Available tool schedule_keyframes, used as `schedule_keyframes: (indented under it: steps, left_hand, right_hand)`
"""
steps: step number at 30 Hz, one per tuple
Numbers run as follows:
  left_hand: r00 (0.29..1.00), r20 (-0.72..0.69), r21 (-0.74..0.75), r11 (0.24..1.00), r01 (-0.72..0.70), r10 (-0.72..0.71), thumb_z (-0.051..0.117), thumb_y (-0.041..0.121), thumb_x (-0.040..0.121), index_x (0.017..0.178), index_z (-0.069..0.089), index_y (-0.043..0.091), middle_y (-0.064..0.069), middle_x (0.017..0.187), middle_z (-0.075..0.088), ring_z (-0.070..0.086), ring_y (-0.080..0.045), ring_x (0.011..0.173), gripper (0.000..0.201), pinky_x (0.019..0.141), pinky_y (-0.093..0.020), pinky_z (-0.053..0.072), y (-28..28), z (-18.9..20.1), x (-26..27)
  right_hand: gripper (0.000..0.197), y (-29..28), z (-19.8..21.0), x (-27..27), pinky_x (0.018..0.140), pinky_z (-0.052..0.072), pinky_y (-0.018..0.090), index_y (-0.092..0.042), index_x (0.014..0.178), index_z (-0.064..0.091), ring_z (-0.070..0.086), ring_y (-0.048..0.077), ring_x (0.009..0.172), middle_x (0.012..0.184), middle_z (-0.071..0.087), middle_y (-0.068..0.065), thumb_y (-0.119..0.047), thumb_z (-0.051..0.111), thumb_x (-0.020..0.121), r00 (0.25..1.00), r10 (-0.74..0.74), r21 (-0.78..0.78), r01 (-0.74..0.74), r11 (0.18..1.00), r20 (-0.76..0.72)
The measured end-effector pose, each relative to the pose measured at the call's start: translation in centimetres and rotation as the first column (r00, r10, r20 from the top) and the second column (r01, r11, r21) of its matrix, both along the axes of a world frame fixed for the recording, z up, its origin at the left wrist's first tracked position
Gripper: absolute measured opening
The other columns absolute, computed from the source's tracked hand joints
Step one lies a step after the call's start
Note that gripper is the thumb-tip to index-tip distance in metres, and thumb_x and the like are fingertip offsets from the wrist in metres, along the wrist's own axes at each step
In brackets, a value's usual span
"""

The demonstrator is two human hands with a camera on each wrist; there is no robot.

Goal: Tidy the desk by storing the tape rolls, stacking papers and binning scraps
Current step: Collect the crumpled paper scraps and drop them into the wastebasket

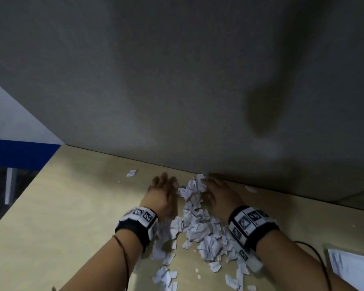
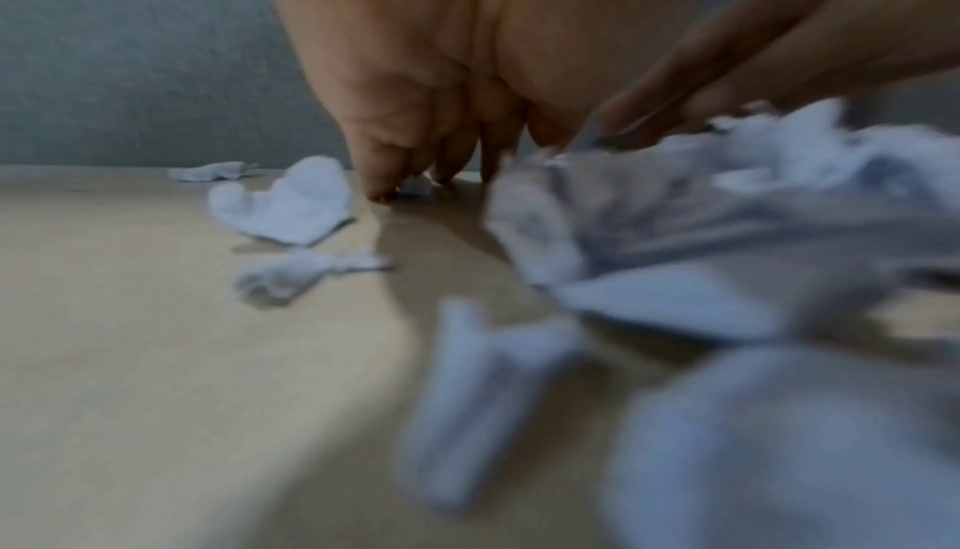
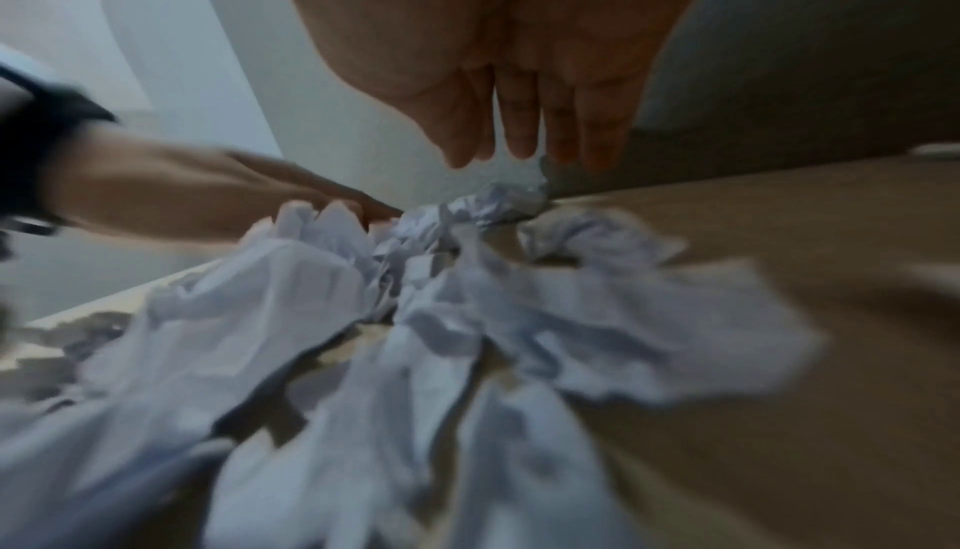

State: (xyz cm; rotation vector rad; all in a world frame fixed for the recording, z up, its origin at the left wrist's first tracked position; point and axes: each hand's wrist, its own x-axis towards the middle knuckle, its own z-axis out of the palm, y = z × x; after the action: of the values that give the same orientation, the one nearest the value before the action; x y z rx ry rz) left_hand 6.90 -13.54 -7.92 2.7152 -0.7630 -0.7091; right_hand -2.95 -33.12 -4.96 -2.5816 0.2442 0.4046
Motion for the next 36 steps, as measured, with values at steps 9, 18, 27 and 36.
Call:
schedule_keyframes:
  steps: [9, 18, 27, 36]
  left_hand:
    - [0.99, 0.028, -0.1, 0.986, -0.137, 0.14, 0.04, 0.029, 0.091, 0.136, 0.046, 0.018, -0.014, 0.127, 0.059, 0.059, -0.032, 0.108, 0.046, 0.085, -0.033, 0.046, 2.3, 3.2, -1.5]
    - [0.963, 0.076, 0.103, 0.959, -0.264, 0.258, 0.05, 0.013, 0.09, 0.148, 0.019, 0.003, -0.019, 0.155, 0.014, 0.023, -0.036, 0.138, 0.067, 0.111, -0.037, 0.026, 4.9, 0.0, 7.2]
    - [0.996, -0.088, -0.018, 0.999, 0.027, -0.029, 0.029, 0.031, 0.096, 0.148, 0.022, 0.007, -0.016, 0.158, 0.008, 0.014, -0.028, 0.145, 0.059, 0.112, -0.03, 0.024, 1.3, 1.5, -2.5]
    - [0.987, -0.142, -0.198, 0.979, 0.045, -0.074, 0.031, 0.036, 0.101, 0.15, 0.018, 0.019, -0.003, 0.159, 0.013, 0.01, -0.014, 0.146, 0.054, 0.114, -0.021, 0.007, 2.3, 2.7, -9.0]
  right_hand:
    - [0.059, 2.9, -1.7, -1.0, 0.119, 0.012, 0.026, -0.018, 0.147, 0.032, 0.013, 0.017, 0.146, 0.159, 0.015, 0.0, 0.001, 0.042, 0.092, 0.973, 0.215, 0.048, -0.212, 0.976, -0.082]
    - [0.079, -5.0, -0.2, -4.0, 0.109, 0.029, 0.029, -0.021, 0.15, 0.021, 0.032, 0.027, 0.138, 0.154, 0.028, 0.008, -0.008, 0.061, 0.084, 0.933, -0.342, -0.088, 0.333, 0.939, -0.114]
    - [0.063, -0.6, -1.7, -5.9, 0.113, 0.026, 0.025, -0.02, 0.15, 0.02, 0.026, 0.017, 0.142, 0.159, 0.009, -0.002, -0.006, 0.043, 0.093, 0.973, -0.198, -0.039, 0.195, 0.98, -0.121]
    - [0.061, 4.3, 1.1, -9.4, 0.11, 0.023, 0.018, -0.031, 0.149, 0.021, 0.03, 0.011, 0.139, 0.155, 0.025, -0.008, -0.034, 0.051, 0.095, 0.985, -0.164, 0.206, 0.172, 0.963, -0.056]
